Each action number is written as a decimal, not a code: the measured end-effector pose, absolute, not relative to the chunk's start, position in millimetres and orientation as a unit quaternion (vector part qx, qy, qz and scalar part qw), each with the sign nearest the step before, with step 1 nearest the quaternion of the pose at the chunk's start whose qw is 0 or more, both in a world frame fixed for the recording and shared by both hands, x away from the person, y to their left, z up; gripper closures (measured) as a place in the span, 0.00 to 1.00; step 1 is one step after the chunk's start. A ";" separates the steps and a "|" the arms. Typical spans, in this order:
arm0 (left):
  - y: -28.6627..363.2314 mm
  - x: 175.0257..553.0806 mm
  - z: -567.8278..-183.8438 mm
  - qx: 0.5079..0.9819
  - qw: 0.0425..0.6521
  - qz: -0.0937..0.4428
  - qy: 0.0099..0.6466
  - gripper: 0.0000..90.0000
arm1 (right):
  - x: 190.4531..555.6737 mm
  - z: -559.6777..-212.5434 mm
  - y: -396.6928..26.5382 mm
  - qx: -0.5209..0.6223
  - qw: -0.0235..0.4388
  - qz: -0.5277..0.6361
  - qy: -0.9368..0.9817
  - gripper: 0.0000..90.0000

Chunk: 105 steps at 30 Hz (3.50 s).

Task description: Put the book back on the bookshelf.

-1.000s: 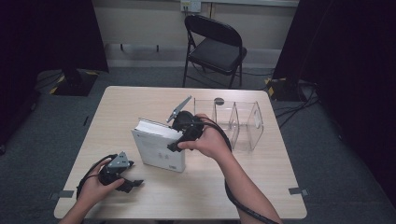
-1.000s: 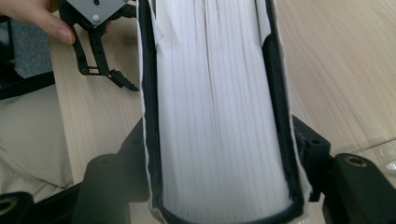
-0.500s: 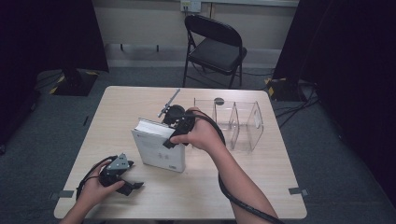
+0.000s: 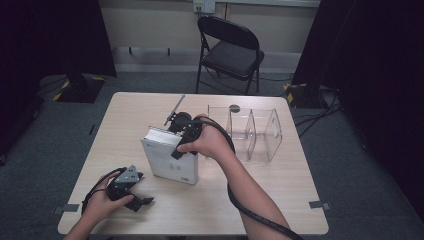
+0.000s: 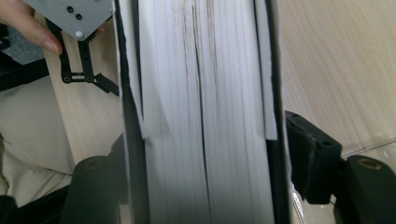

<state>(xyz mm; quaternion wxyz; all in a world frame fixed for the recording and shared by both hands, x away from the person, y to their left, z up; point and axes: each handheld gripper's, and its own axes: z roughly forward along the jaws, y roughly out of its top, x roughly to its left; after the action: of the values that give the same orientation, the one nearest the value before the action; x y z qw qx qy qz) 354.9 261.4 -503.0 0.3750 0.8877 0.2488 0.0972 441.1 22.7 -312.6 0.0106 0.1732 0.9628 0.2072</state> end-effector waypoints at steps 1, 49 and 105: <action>261.4 354.9 -502.9 0.888 0.375 0.097 0.249 0.00 | 441.8 -313.7 23.8 0.172 0.012 0.203 0.964 0.37; 260.3 356.1 -501.7 0.892 0.368 0.097 0.245 0.00 | 430.9 -328.1 9.1 0.177 0.032 0.163 0.970 0.49; 260.2 359.7 -502.7 0.893 0.374 0.092 0.232 0.00 | 424.8 -308.5 -31.6 0.245 0.021 0.136 0.960 0.58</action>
<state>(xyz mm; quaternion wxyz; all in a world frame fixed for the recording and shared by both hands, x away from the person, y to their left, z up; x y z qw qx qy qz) 359.7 260.2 -502.7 0.3741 0.8931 0.2321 0.0923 424.8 -31.6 -308.5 0.0207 0.2449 0.9597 0.1364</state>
